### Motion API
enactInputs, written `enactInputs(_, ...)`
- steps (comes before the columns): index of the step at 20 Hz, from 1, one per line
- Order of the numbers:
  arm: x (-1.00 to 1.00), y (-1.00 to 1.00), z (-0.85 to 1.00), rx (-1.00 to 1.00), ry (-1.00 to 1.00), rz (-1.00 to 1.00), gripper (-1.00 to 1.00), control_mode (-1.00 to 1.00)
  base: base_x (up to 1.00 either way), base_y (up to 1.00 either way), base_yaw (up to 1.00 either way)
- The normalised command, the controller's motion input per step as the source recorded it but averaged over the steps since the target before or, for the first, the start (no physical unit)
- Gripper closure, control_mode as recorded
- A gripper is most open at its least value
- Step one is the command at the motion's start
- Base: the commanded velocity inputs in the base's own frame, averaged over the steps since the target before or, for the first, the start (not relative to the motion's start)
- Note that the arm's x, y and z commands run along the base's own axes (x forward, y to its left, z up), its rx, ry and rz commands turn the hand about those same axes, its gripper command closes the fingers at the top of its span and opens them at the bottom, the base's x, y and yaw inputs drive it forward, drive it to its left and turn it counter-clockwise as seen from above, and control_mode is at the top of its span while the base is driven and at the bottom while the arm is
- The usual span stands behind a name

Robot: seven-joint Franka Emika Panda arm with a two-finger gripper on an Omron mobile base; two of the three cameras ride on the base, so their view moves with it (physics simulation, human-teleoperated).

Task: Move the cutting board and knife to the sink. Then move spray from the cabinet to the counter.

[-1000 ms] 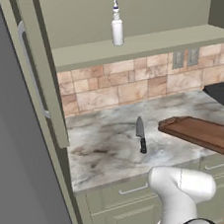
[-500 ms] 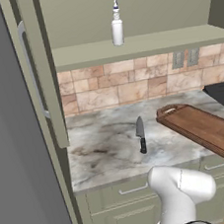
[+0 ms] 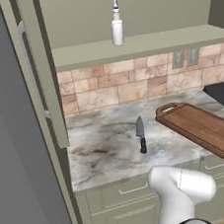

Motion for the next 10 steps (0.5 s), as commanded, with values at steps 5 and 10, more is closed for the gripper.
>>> enactInputs(5, 0.0, 0.0, 0.0, 0.0, 0.0, 0.0, 1.0, -1.0, 0.0, 0.0, 0.0)
enactInputs(10, 0.0, 0.0, 0.0, 0.0, 0.0, 0.0, 1.0, -1.0, 0.0, 0.0, 0.0)
